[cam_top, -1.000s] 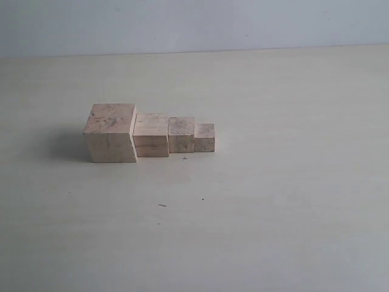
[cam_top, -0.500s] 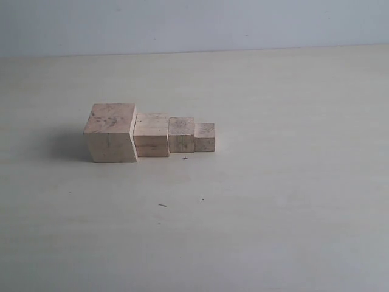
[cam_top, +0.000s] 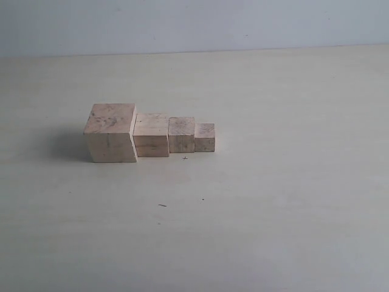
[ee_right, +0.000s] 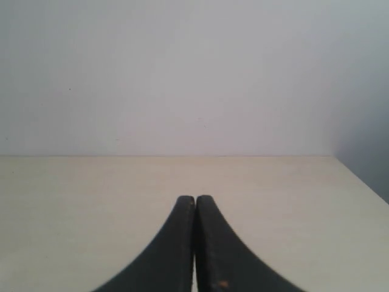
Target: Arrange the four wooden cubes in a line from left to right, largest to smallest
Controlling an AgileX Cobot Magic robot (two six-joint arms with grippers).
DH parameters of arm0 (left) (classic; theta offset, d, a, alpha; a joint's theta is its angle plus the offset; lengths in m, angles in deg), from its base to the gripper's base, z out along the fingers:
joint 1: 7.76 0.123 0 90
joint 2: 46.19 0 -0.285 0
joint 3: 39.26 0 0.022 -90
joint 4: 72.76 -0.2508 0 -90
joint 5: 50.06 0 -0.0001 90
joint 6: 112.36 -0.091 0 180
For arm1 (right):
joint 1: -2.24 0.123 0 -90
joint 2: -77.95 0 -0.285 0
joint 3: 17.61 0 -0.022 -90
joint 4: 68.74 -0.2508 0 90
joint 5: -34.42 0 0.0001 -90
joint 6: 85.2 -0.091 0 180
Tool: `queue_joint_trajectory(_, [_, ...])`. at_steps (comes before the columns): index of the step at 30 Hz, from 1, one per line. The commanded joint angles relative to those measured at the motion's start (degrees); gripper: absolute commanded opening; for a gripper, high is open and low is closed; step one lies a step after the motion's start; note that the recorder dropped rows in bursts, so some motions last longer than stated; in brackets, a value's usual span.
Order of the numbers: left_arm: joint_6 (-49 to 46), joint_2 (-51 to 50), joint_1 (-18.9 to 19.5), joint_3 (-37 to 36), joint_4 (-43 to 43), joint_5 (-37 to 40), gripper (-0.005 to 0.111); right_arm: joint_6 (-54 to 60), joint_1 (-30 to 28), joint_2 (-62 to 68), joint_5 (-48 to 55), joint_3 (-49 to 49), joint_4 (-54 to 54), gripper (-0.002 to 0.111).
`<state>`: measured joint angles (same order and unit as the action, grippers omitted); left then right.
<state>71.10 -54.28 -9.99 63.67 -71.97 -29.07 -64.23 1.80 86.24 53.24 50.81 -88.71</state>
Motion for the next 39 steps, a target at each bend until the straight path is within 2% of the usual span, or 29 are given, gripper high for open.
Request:
queue_joint_trajectory(1, [-0.07,0.30,0.28,-0.15,-0.07,-0.68,0.000,-1.97,0.16,-0.26,-0.39,0.94,0.86,0.000])
queue_joint_trajectory(10, [-0.07,0.30,0.28,-0.15,-0.07,-0.68,0.000,-24.13,0.16,-0.51,-2.23,8.80,15.47,0.000])
queue_joint_trajectory(14, [-0.07,0.30,0.28,-0.15,-0.07,-0.68,0.000,-23.14,0.16,-0.51,-2.61,8.80,19.10,0.000])
queue_joint_trajectory(22, [-0.07,0.30,0.28,-0.15,-0.07,-0.68,0.000,-19.60,0.16,-0.51,0.37,8.80,18.99,0.000])
queue_joint_trajectory(39, [-0.07,0.30,0.28,-0.15,-0.07,-0.68,0.000,-19.48,0.16,-0.51,0.37,8.80,18.85,0.000])
